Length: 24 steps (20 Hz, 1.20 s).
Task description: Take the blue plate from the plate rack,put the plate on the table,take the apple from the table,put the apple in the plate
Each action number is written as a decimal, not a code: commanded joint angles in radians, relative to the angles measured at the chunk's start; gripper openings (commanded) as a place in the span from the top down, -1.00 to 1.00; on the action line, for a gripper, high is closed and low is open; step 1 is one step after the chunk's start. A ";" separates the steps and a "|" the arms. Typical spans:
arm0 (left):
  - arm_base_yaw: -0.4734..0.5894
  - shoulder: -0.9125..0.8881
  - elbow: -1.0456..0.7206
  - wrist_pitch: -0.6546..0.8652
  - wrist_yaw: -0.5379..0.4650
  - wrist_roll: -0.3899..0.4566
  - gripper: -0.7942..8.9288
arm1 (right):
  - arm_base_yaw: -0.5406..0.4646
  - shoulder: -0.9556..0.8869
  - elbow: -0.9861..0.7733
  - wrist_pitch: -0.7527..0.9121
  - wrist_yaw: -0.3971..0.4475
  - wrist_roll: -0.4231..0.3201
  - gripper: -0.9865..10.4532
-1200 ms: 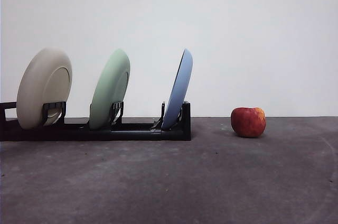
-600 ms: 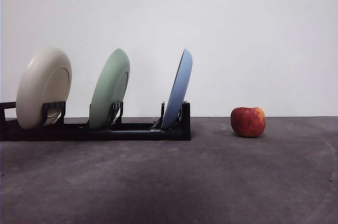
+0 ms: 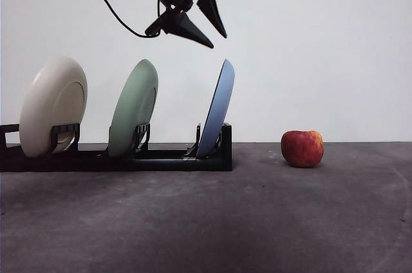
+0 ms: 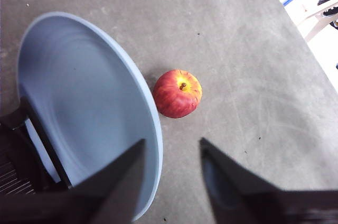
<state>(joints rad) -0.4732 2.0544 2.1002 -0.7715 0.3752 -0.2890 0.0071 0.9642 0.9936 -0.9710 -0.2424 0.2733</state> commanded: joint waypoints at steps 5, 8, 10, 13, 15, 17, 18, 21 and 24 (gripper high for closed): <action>-0.029 0.039 0.000 0.019 -0.063 -0.003 0.18 | 0.002 0.002 0.003 0.006 0.011 -0.007 0.83; -0.032 0.056 0.000 0.037 -0.074 -0.004 0.18 | 0.002 0.002 0.003 0.006 0.012 -0.007 0.83; -0.033 0.069 0.000 0.042 -0.091 -0.015 0.18 | 0.002 0.002 0.003 0.006 0.019 -0.008 0.83; -0.033 0.080 0.000 0.063 -0.091 -0.018 0.18 | 0.002 0.002 0.003 0.005 0.052 -0.008 0.83; -0.033 0.086 0.000 0.062 -0.092 -0.019 0.18 | 0.002 0.002 0.003 0.006 0.060 -0.008 0.83; -0.034 0.101 0.000 0.060 -0.091 -0.019 0.18 | 0.002 0.002 0.003 0.006 0.060 -0.008 0.83; -0.037 0.106 0.000 0.058 -0.089 -0.019 0.19 | 0.002 0.002 0.003 0.005 0.060 -0.008 0.83; -0.045 0.119 0.000 0.061 -0.089 -0.019 0.23 | 0.002 0.002 0.003 0.005 0.060 -0.008 0.83; -0.052 0.121 0.000 0.064 -0.092 -0.019 0.88 | 0.002 0.002 0.003 0.004 0.060 -0.010 0.83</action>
<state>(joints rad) -0.5205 2.1666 2.1017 -0.7151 0.2821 -0.3004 0.0071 0.9649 0.9936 -0.9718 -0.1833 0.2722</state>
